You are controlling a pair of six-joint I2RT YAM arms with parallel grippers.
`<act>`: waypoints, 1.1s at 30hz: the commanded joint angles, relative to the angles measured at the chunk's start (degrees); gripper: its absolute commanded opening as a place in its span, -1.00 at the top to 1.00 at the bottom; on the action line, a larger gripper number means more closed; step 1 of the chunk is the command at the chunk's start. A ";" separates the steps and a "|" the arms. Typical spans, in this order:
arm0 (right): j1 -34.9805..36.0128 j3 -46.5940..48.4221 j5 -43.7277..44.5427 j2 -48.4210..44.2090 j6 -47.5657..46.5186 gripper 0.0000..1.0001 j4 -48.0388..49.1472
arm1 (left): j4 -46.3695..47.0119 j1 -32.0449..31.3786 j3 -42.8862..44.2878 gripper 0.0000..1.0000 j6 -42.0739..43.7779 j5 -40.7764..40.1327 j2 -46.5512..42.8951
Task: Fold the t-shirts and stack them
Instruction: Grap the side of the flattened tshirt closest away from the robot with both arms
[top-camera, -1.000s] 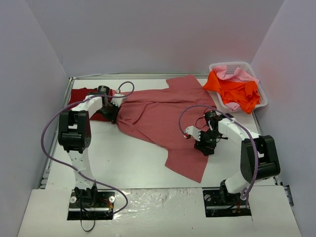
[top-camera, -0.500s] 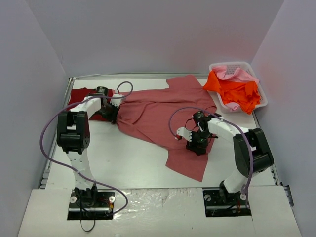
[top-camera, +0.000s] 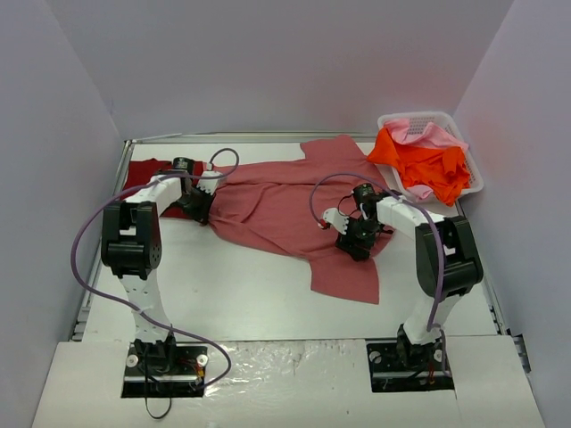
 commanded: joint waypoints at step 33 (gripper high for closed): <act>15.28 -10.83 12.50 -19.01 -0.05 -0.09 -18.12 | -0.48 1.47 -2.81 0.95 0.86 -3.49 -4.33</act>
